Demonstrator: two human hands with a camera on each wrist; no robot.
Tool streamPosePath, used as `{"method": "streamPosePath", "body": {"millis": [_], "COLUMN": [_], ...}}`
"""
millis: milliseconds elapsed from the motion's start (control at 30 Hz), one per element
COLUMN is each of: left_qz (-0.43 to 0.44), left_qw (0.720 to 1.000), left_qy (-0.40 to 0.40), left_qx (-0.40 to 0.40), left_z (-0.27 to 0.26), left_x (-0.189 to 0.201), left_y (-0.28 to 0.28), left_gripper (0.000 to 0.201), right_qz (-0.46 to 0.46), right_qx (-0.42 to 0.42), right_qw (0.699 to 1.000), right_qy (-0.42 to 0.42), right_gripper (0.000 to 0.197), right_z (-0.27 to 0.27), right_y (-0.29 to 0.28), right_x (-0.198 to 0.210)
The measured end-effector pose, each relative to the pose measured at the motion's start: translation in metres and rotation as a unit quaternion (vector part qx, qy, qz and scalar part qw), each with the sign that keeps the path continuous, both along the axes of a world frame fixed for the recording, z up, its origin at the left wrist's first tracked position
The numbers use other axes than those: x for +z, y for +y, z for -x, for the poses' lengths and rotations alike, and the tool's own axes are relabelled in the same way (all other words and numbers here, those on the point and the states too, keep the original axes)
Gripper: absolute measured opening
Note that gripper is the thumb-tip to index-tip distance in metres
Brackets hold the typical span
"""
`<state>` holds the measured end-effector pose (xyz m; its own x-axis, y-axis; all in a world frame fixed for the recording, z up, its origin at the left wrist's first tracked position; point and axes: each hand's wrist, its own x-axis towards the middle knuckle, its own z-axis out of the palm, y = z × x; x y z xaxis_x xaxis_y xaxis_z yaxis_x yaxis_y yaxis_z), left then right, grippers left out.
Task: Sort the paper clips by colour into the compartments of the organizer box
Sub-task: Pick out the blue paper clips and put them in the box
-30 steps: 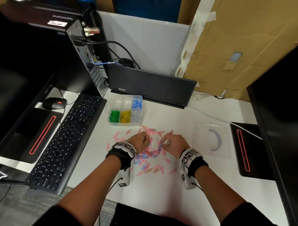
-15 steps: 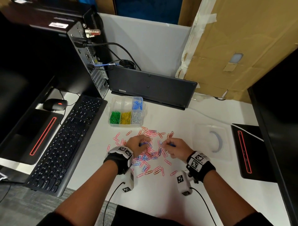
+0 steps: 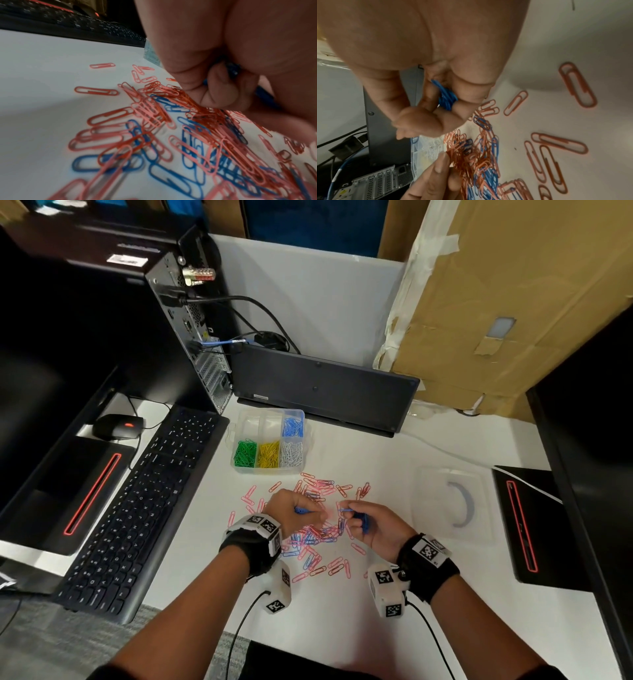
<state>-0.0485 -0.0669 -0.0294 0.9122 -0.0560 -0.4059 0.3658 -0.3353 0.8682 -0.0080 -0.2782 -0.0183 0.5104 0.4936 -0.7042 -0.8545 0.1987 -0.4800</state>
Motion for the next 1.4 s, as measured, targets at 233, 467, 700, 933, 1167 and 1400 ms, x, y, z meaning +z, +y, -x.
{"method": "streamPosePath", "body": {"millis": [233,467,700,933,1167,1400], "left_qz": [-0.031,0.062,0.003,0.003,0.058,0.173], "left_qw": [0.999,0.988,0.976,0.975,0.971,0.943], "left_qy": [0.011,0.045,0.021,0.055,0.101,-0.027], "left_qx": [0.024,0.132,0.215,0.215,0.207,0.283], "left_z": [0.001,-0.037,-0.108,-0.16,-0.17,-0.136], "left_x": [0.001,0.032,0.046,0.046,0.038,0.044], "left_y": [0.005,0.037,0.067,0.07,0.069,0.082], "left_gripper": [0.019,0.03,0.04,0.036,0.038,0.032], "right_qz": [-0.001,0.081,0.33,0.44,0.437,0.396], "right_qx": [-0.007,0.033,0.139,0.283,0.303,0.301], "right_qw": [1.0,0.996,0.909,0.755,0.726,0.763], "right_qy": [-0.012,0.032,-0.214,-0.394,-0.437,-0.414], "right_gripper": [0.025,0.037,0.04,0.044,0.038,0.023], "right_z": [-0.005,-0.048,-0.095,-0.134,-0.155,-0.17], "right_y": [-0.001,-0.001,0.03,0.061,0.089,0.117], "right_x": [0.001,0.019,0.048,0.065,0.063,0.053]}}
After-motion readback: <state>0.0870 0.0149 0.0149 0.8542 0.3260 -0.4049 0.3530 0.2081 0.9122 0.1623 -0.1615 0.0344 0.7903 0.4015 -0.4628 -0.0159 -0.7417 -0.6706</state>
